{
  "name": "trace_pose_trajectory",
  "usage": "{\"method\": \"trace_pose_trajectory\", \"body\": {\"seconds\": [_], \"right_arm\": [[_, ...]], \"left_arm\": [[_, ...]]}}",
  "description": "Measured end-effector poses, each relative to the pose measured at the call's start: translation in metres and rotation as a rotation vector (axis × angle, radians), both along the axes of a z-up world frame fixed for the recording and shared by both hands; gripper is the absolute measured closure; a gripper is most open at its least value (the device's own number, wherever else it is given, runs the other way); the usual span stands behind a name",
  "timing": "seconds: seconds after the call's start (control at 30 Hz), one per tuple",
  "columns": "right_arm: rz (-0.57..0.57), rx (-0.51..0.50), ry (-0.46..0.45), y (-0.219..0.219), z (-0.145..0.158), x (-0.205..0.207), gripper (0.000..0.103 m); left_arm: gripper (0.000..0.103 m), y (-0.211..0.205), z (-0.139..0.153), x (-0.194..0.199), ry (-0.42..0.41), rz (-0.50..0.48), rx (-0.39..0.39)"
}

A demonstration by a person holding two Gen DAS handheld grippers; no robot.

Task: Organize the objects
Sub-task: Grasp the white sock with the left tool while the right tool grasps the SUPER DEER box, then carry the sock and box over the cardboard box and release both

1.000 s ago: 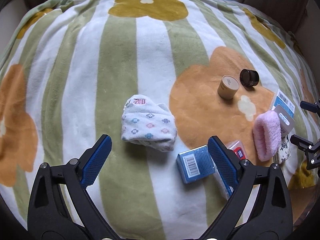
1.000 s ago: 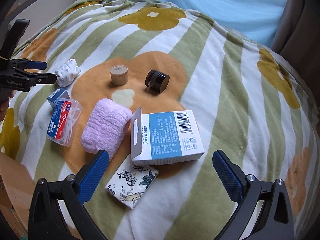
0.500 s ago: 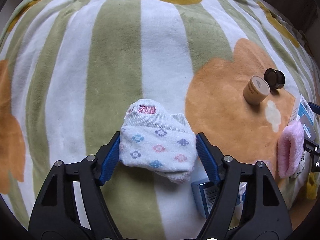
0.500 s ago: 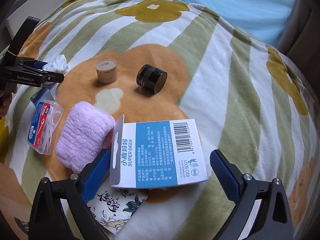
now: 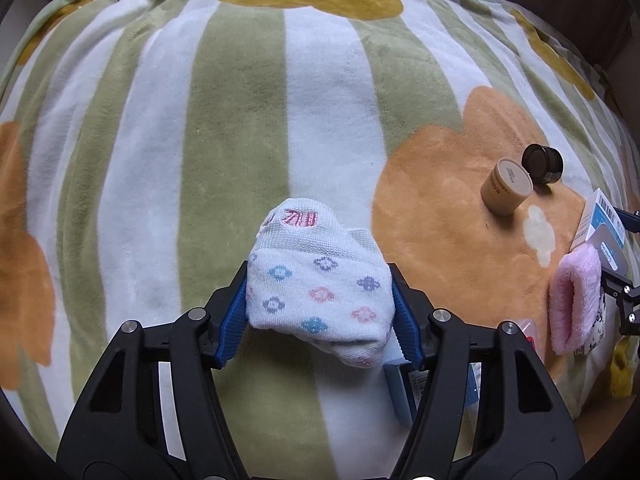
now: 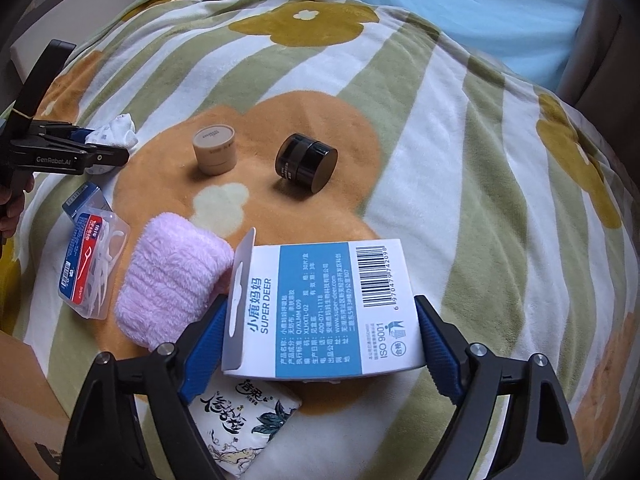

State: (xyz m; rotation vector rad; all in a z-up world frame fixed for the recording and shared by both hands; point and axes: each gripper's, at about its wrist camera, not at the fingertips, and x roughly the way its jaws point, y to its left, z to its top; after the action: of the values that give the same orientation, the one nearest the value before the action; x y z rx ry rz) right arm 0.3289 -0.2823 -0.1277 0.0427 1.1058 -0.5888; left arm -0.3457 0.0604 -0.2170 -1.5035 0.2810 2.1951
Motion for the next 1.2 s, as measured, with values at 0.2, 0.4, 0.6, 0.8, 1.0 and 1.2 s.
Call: {"method": "trace_pose_trajectory", "body": {"seconds": [0.2, 0.4, 0.6, 0.8, 1.0, 1.2], "right_arm": [[-0.025, -0.001, -0.033, 0.003, 0.02, -0.005, 0.019], [-0.027, -0.031, -0.082, 0.026, 0.06, -0.012, 0.019], [-0.045, -0.045, -0.149, 0.07, 0.106, -0.028, 0.019], [-0.028, -0.063, -0.19, 0.133, 0.14, -0.045, 0.019], [-0.029, -0.035, -0.222, 0.192, 0.15, -0.063, 0.019], [-0.01, 0.002, -0.213, 0.237, 0.131, -0.075, 0.019]], "left_arm": [[0.044, -0.004, 0.031, 0.015, 0.018, -0.006, 0.03], [0.044, -0.008, 0.086, 0.049, 0.09, -0.037, 0.081], [0.044, -0.014, 0.138, 0.1, 0.141, -0.078, 0.132], [0.044, -0.027, 0.179, 0.164, 0.181, -0.125, 0.173], [0.044, -0.045, 0.198, 0.225, 0.194, -0.172, 0.203], [0.044, -0.057, 0.191, 0.277, 0.181, -0.216, 0.199]]}}
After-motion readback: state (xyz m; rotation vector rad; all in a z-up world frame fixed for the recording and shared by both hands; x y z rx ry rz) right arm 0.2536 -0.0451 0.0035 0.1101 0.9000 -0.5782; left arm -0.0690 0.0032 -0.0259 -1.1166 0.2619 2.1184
